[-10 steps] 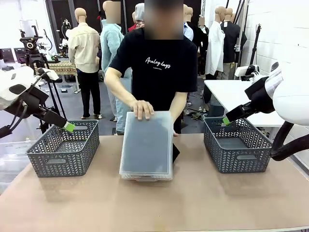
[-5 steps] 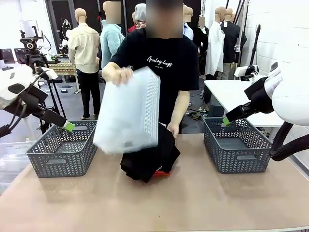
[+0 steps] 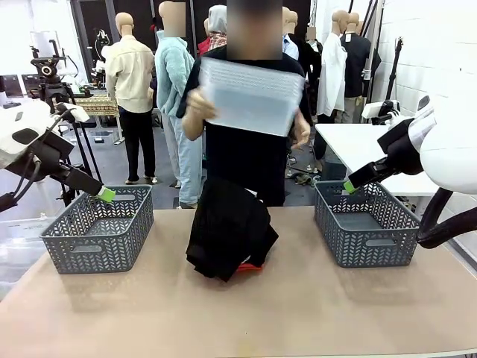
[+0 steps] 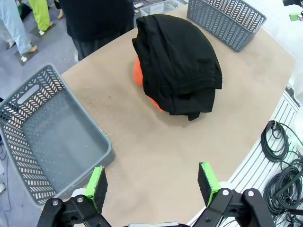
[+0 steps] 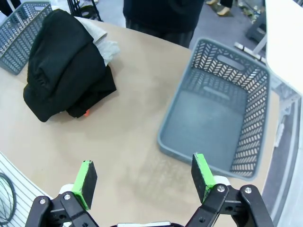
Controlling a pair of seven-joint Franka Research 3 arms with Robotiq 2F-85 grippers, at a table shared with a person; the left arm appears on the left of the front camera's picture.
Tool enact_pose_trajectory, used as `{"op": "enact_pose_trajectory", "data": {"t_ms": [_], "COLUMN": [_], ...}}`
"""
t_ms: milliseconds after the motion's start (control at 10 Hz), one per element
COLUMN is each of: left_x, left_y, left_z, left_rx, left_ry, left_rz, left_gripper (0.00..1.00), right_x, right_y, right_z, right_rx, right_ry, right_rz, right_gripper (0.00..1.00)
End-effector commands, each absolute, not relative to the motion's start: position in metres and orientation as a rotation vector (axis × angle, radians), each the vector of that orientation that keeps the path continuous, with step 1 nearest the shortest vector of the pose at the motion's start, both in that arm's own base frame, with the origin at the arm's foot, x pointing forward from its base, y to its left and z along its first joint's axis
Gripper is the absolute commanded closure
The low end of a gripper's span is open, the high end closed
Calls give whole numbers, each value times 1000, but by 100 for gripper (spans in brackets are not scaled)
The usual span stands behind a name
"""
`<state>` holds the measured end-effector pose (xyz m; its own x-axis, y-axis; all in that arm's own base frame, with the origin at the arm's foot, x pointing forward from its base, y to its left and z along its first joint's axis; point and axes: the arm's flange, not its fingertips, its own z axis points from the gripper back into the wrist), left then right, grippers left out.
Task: Sort the tops and bottoms.
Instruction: Lift clothes from the center of the table with your left hand.
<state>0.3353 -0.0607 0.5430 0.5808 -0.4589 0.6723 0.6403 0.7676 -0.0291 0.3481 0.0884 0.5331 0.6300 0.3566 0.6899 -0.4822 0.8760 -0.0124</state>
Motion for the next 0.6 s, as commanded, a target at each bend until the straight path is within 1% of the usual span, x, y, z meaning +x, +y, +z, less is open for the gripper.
{"op": "enact_pose_trajectory", "data": {"t_ms": [0,500], "left_x": [334,334], "left_y": [-59,-59], "left_z": [543,543], "left_rx": [-288,-288], "left_ry": [-695,-695], "left_rz": [-652,-652], "left_gripper": [0,0], "right_x": [349,349], "right_y": [88,88], "right_z": [532,532], "right_rx": [186,186], "right_ry": [-746,-746], "right_rz": [489,489], "right_gripper": [0,0]}}
